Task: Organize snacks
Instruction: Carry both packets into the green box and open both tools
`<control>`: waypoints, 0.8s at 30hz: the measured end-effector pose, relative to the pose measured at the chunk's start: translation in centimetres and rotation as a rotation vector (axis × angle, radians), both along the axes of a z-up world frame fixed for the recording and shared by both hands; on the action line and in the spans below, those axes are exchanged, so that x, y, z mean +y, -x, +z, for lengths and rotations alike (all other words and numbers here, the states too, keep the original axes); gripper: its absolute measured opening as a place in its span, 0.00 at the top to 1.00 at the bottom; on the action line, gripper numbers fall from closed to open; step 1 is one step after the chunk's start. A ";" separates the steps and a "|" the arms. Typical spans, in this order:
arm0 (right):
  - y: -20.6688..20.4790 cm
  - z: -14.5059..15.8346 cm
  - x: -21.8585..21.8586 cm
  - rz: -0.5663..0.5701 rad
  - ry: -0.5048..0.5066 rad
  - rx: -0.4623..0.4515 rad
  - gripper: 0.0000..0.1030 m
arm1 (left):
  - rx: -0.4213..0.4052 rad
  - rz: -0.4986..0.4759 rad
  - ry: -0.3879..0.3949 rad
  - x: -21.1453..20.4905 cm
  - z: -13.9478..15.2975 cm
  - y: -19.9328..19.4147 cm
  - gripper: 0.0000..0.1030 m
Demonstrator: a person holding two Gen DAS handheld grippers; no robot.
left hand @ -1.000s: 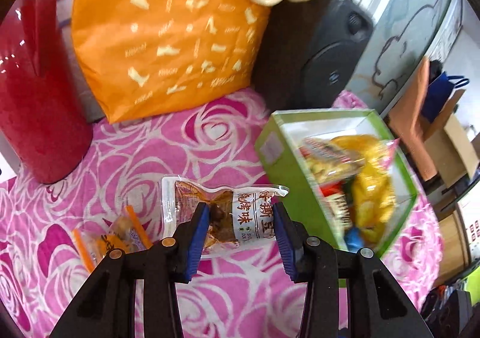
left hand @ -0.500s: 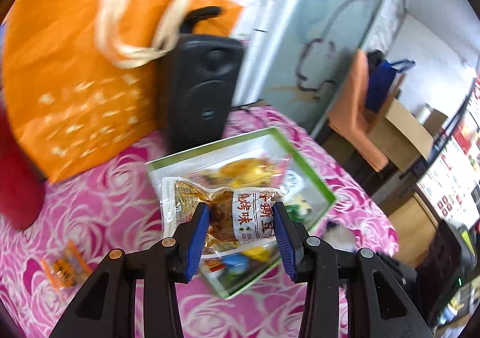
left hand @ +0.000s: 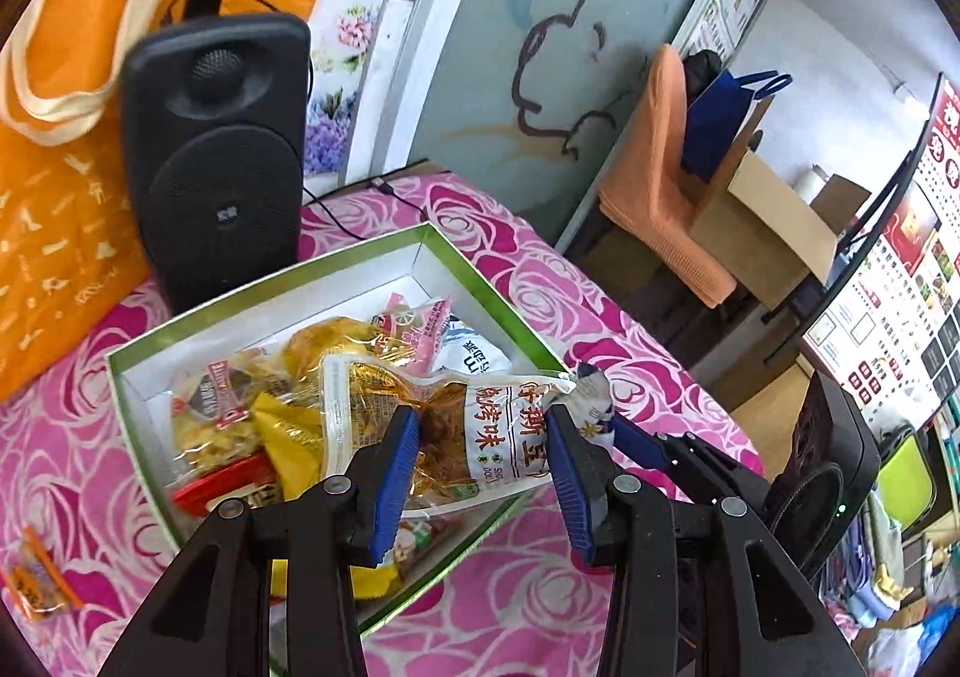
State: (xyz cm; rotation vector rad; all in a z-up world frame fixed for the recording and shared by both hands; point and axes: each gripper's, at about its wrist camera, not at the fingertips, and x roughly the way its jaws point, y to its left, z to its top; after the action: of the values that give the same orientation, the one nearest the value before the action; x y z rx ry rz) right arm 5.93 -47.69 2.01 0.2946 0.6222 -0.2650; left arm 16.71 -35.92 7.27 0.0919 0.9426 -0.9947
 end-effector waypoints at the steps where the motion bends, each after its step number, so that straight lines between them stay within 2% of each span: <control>1: -0.4 -0.3 -0.1 0.006 0.005 0.002 0.65 | -0.003 0.001 -0.001 -0.1 -0.2 -0.2 0.57; 2: -0.9 -0.6 -0.1 0.015 0.014 0.010 0.65 | -0.007 0.001 -0.003 -0.3 -0.5 -0.2 0.57; 3: -1.3 -0.9 0.0 0.025 0.027 0.022 0.60 | -0.017 0.002 -0.011 -0.3 -0.7 -0.3 0.56; 4: -1.6 -1.3 0.1 0.033 0.044 0.041 0.42 | -0.024 0.004 -0.019 -0.4 -0.9 -0.3 0.52; 5: -1.7 -1.5 0.3 0.031 0.066 0.053 0.30 | -0.031 0.010 -0.032 -0.3 -0.9 -0.3 0.34; 6: -1.6 -1.5 0.5 0.025 0.086 0.052 0.09 | -0.042 0.023 -0.046 -0.1 -1.0 -0.3 0.18; 7: -1.3 -1.5 0.7 0.019 0.100 0.036 0.05 | -0.065 0.045 -0.051 0.2 -0.9 -0.2 0.15; 10: -0.6 -1.5 0.4 -0.002 0.069 0.023 0.04 | -0.119 0.076 -0.049 1.0 -0.4 -0.2 0.15; 13: -0.4 -1.6 0.3 -0.017 0.048 0.036 0.01 | -0.127 0.089 -0.058 1.7 -0.1 -0.1 0.15; 18: -0.1 -1.1 1.2 -0.005 0.020 0.042 0.01 | -0.141 0.104 -0.056 3.1 0.3 0.4 0.15; 24: 0.6 0.7 3.0 0.015 0.030 0.025 0.01 | -0.156 0.116 -0.038 4.9 1.2 1.3 0.15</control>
State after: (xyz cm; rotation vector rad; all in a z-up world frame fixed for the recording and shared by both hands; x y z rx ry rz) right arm 5.37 -44.72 2.76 0.2582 0.6445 -0.2633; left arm 15.42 -30.99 8.51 0.1430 0.8146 -0.8506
